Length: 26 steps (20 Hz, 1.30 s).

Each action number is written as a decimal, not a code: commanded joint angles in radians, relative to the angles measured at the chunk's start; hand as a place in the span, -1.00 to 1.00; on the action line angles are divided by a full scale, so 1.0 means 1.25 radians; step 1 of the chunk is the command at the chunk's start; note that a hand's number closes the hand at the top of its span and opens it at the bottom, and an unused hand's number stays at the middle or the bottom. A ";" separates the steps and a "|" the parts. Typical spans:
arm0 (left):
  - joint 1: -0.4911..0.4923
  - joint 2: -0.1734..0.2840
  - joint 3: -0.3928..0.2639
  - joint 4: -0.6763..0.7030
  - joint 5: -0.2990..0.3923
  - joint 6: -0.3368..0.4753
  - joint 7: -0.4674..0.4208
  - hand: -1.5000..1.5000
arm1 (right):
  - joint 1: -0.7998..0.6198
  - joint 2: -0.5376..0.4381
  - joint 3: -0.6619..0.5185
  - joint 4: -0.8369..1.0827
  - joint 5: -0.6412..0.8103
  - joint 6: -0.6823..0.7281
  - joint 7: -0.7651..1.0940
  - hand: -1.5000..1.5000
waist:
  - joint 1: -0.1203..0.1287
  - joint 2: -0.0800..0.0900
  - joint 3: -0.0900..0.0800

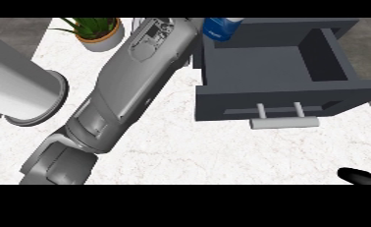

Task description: Pick up the can, place it into the drawer and close the drawer

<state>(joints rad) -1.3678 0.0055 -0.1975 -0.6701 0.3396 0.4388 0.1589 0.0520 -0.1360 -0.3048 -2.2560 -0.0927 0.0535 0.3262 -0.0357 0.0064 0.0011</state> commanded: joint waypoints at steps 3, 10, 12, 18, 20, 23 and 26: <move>-0.142 -0.004 0.016 0.145 0.008 -0.003 0.014 1.00 | 0.011 0.011 0.023 -0.016 0.019 0.005 -0.007 -1.00 | -0.011 0.004 0.000; -0.169 -0.004 -0.055 0.213 0.081 0.040 -0.026 1.00 | -0.060 -0.006 0.031 -0.003 0.003 -0.013 0.046 -1.00 | -0.036 0.009 0.001; -0.173 -0.004 -0.082 0.234 0.073 0.068 -0.038 1.00 | -0.074 -0.037 -0.015 0.034 -0.031 0.006 0.032 -1.00 | -0.043 0.011 0.002; -0.197 -0.004 -0.080 0.271 0.114 0.137 -0.046 -1.00 | -0.054 -0.031 0.014 0.035 -0.013 0.024 0.017 -1.00 | -0.060 0.015 0.002; -0.198 -0.004 -0.088 0.278 0.117 0.145 -0.063 -1.00 | -0.075 -0.030 0.018 0.014 -0.005 0.007 0.033 -1.00 | -0.057 0.014 0.002; -0.182 -0.004 -0.097 0.282 0.129 0.153 -0.086 -1.00 | -0.104 -0.061 0.005 0.007 0.004 0.006 0.058 -1.00 | -0.055 0.015 0.001; -0.206 -0.004 -0.121 0.292 0.138 0.182 -0.068 -1.00 | -0.091 -0.065 0.053 -0.003 0.061 0.026 0.030 -1.00 | -0.070 0.017 0.002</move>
<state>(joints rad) -1.6100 0.0001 -0.3273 -0.3180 0.4946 0.6373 0.0731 -0.0566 -0.1882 -0.2551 -2.2403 -0.0472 0.0667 0.3590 -0.1135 0.0281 0.0035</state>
